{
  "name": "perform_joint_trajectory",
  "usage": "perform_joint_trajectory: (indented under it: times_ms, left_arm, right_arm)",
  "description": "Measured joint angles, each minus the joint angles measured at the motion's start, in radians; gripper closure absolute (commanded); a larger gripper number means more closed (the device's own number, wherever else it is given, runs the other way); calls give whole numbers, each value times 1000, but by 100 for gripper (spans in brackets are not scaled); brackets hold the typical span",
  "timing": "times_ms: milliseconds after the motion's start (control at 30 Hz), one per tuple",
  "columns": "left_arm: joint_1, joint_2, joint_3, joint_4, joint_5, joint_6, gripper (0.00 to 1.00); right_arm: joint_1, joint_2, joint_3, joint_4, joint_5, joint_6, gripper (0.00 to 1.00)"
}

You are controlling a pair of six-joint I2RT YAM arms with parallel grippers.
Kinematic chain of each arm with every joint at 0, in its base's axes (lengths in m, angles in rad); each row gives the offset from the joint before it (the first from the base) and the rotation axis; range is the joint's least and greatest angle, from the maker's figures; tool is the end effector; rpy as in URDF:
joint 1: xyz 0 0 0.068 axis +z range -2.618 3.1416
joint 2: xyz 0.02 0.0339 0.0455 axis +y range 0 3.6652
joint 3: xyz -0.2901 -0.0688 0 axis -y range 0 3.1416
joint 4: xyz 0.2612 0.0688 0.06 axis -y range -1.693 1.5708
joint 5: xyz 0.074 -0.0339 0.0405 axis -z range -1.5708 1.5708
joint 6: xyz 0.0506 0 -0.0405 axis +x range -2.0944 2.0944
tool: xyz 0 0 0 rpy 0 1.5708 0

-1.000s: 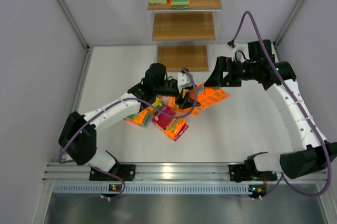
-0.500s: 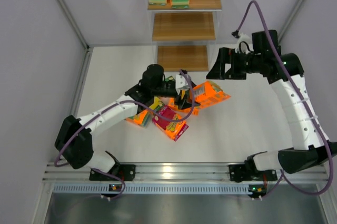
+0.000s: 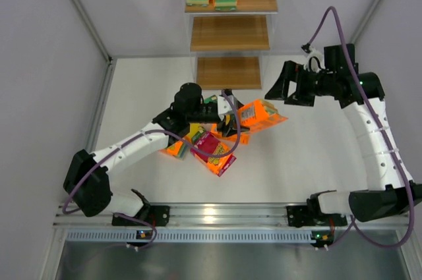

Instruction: Place and organize the cleaning sponges onto the shelf

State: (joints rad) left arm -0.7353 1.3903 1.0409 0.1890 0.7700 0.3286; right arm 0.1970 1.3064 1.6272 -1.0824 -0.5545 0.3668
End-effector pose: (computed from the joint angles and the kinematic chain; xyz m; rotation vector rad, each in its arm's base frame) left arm 0.2306 -0.2561 0.3482 1.3550 1.1569 -0.9580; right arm 0.2476 0.0766 0.4521 -0.0862 2.3702 0.9240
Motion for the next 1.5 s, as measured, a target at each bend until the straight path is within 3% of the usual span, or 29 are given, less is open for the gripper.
perform_joint_trajectory:
  times_ms: [267, 1033, 1300, 1500]
  left_arm:
    - [0, 36, 27, -4, 11, 7, 50]
    - [0, 77, 59, -34, 26, 20, 50]
    - [0, 61, 59, -8, 25, 22, 50]
    - [0, 56, 59, -3, 23, 35, 50]
  right_arm:
    - [86, -1, -44, 50, -30, 28, 1]
    - [107, 12, -57, 21, 48, -48, 1]
    - [31, 43, 113, -23, 48, -67, 1]
    - [21, 24, 37, 1, -6, -45, 1]
